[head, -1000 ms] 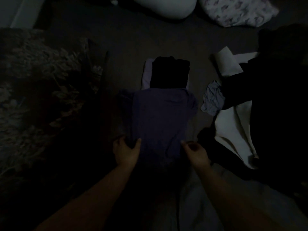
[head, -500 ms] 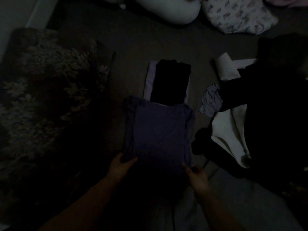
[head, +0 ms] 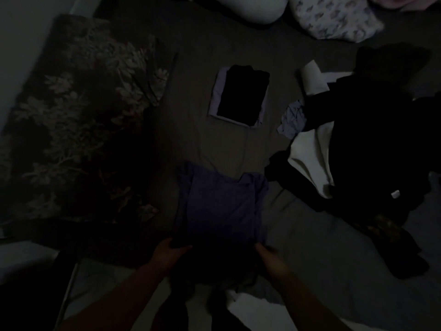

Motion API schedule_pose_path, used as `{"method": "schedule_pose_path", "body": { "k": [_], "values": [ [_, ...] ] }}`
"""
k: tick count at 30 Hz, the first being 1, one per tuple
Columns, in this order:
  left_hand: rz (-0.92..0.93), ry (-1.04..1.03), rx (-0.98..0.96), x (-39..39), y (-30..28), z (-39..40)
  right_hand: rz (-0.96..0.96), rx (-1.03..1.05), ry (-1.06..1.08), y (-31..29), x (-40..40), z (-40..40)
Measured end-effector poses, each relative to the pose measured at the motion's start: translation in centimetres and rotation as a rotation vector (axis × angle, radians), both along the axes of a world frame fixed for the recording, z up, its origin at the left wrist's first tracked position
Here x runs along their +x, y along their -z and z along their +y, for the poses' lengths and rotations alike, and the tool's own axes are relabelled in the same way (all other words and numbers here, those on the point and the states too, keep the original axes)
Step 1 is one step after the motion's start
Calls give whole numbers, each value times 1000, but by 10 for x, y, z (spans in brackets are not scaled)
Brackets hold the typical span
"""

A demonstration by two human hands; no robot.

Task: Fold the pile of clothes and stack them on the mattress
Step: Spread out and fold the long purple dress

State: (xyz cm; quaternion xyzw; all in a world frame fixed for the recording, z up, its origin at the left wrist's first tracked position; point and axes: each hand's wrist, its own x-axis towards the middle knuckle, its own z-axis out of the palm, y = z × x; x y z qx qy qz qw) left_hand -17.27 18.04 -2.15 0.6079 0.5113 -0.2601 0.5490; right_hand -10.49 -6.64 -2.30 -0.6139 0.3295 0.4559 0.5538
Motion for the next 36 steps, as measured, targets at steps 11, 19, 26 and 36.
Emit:
{"method": "schedule_pose_path", "body": {
  "k": [11, 19, 26, 36],
  "values": [
    [-129, -656, -486, 136, -29, 28, -85, 21, 418, 6, 125, 46],
    [-221, 188, 488, 121, 38, 21, -385, -483, 25, 31, 94, 39],
    [-165, 366, 597, 144, 60, 21, -560, -511, -119, 60, 107, 53],
    [-541, 286, 658, 161, 38, 18, -904, -585, -192, 34, 135, 65]
  ]
}}
